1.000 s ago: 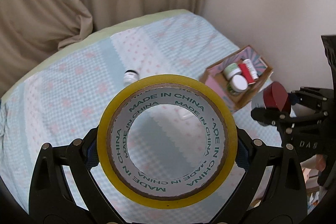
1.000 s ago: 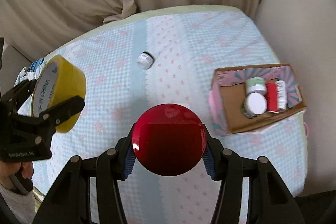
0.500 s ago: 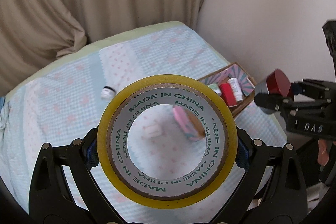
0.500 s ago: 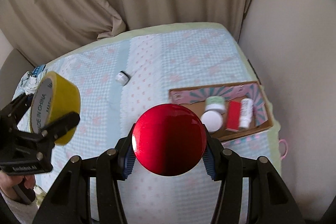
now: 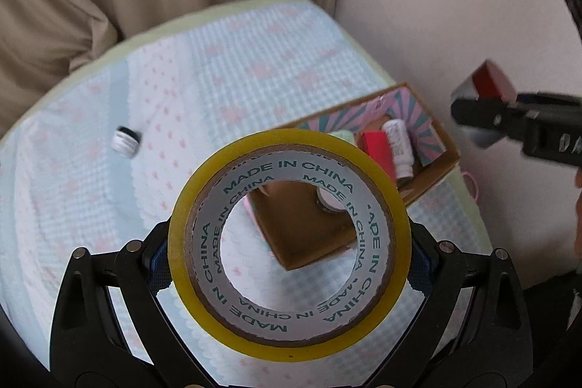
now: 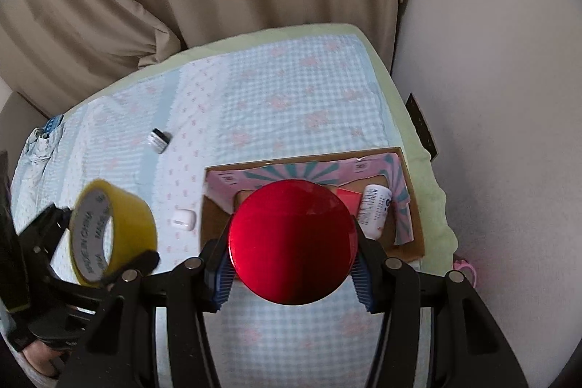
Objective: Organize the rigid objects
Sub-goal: 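Carry the red tin with the right tool while the left tool carries the tape toward the box, then lower both into the cardboard box and open both tools to release them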
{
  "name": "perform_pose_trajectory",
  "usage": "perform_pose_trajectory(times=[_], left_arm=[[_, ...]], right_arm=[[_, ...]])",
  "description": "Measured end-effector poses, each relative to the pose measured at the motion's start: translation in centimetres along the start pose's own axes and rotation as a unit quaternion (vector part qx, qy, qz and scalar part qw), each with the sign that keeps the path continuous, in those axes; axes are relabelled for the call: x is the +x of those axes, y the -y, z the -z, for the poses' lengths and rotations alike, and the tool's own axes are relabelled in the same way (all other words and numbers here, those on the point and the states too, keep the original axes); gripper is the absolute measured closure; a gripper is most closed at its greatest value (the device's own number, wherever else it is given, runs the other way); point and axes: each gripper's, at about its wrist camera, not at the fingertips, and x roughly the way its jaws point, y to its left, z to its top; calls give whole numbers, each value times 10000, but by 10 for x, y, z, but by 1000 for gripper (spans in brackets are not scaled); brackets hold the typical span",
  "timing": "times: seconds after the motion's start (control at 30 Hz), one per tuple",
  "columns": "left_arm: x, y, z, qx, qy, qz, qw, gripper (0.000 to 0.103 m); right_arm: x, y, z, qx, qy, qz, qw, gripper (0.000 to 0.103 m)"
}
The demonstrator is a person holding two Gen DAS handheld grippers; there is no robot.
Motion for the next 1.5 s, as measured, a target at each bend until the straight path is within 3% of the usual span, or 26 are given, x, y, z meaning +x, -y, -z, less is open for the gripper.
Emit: perform_pose_trajectory(times=[0.47, 0.7, 0.87, 0.93, 0.97, 1.0, 1.5], left_arm=[[139, 17, -27, 41, -989, -312, 9946, 7], [175, 11, -25, 262, -1390, -461, 9889, 7], [179, 9, -24, 258, -1577, -303, 9867, 3], [175, 9, -25, 313, -1480, -255, 9882, 0], [171, 10, -26, 370, -1400, -314, 9890, 0], [167, 11, -27, 439, -1348, -355, 9893, 0], [123, -7, -24, 289, -1103, -415, 9926, 0]], right_arm=[[128, 73, -24, 326, -829, -268, 9957, 53], [174, 83, -25, 549, -1130, -458, 9910, 53], [192, 80, -25, 596, -1236, -506, 9892, 53], [196, 81, -25, 719, -1281, -594, 9874, 36], [196, 81, -25, 787, -1246, -659, 9869, 14], [194, 82, -26, 824, -1152, -692, 9875, 0], [161, 71, -27, 823, -790, -537, 9920, 0]])
